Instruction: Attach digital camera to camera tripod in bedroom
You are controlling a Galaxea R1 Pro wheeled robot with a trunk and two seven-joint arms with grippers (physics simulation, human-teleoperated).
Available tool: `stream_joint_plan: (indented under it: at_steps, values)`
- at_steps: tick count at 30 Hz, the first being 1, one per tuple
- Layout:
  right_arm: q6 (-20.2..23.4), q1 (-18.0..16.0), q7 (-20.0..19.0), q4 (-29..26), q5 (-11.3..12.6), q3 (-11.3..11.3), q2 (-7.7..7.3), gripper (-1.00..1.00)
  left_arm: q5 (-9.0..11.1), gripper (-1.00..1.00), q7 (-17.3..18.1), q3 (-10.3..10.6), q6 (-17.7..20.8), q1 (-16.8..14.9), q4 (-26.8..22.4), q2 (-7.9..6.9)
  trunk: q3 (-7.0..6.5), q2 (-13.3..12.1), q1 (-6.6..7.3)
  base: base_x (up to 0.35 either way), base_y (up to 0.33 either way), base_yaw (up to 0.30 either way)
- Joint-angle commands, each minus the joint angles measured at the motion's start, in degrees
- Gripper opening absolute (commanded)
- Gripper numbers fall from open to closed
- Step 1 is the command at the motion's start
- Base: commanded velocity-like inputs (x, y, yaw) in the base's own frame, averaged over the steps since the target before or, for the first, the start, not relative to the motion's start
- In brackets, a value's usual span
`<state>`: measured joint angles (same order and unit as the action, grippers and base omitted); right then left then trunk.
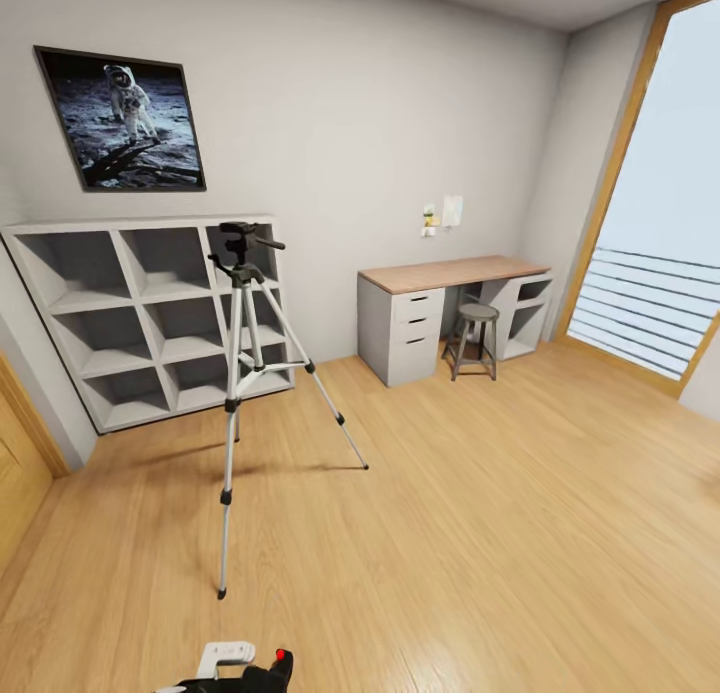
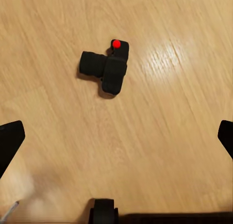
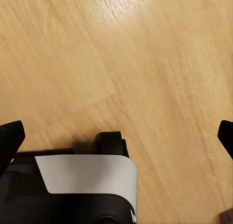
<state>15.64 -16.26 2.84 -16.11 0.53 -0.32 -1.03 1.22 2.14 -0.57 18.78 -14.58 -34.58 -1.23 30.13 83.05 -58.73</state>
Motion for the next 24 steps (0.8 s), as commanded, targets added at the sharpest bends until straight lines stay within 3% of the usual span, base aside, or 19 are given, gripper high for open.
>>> stream_joint_plan:
  at_steps: [1,9,24]
  values:
    - [0.33,0.0,0.14,-0.11,0.07,-0.03,0.0,1.0,0.1,1.0,0.21,-0.06,0.33,-0.01,0.18,0.01,0.06,0.03,0.0,0.0,0.0,0.003]
    - [0.28,0.0,0.26,1.53,0.04,-0.03,-0.02,1.0,0.13,1.0,0.16,-0.09,0.3,-0.01,1.89,0.08,0.08,0.03,0.0,0.0,0.0,-0.048]
    - [0.27,0.0,0.23,2.89,0.06,-0.04,-0.01,1.0,0.08,1.0,0.05,-0.14,0.4,-0.01,5.13,0.14,0.08,0.03,0.0,0.0,0.0,-0.219]
